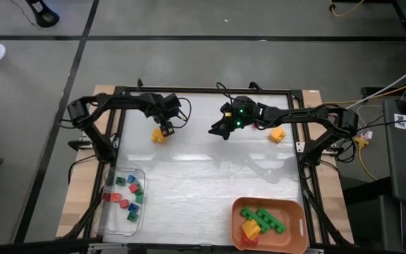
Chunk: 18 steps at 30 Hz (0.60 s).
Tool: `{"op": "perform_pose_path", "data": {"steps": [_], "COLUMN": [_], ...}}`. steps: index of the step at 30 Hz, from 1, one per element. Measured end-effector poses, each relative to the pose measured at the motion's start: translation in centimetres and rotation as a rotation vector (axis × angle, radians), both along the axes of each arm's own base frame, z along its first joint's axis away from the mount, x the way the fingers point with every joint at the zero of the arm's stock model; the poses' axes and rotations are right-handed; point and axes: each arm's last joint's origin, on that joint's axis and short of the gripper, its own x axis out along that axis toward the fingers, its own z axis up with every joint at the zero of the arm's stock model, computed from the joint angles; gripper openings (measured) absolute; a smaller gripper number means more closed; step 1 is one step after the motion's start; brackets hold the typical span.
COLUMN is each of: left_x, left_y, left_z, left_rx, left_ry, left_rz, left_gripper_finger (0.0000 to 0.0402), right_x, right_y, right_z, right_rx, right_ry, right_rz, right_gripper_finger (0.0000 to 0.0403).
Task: Sort blocks by size
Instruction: Put the small green game piece into the transparent bin
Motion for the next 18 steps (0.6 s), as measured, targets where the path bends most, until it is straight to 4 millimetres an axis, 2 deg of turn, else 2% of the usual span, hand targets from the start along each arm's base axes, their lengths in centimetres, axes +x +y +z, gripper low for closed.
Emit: {"op": "perform_pose_path", "data": {"steps": [8, 18], "left_x": [-0.4, -0.3], "left_y": [1.0, 0.4], "left_z": [0.0, 1.2], "left_rx": [0.009, 0.023], "left_ry": [-0.011, -0.044], "left_rz": [0.042, 0.005], "left_gripper_finger": [0.0205, 0.0205], "right_x": [0.0, -0.1], "right_y": [0.0, 0.0], "right_z": [-0.1, -0.1], "right_rx": [-0.022, -0.021], "right_ry": [0.008, 0.013], "right_rz": [0.007, 0.006], "right_gripper_finger": [0.0238, 0.0238]}}
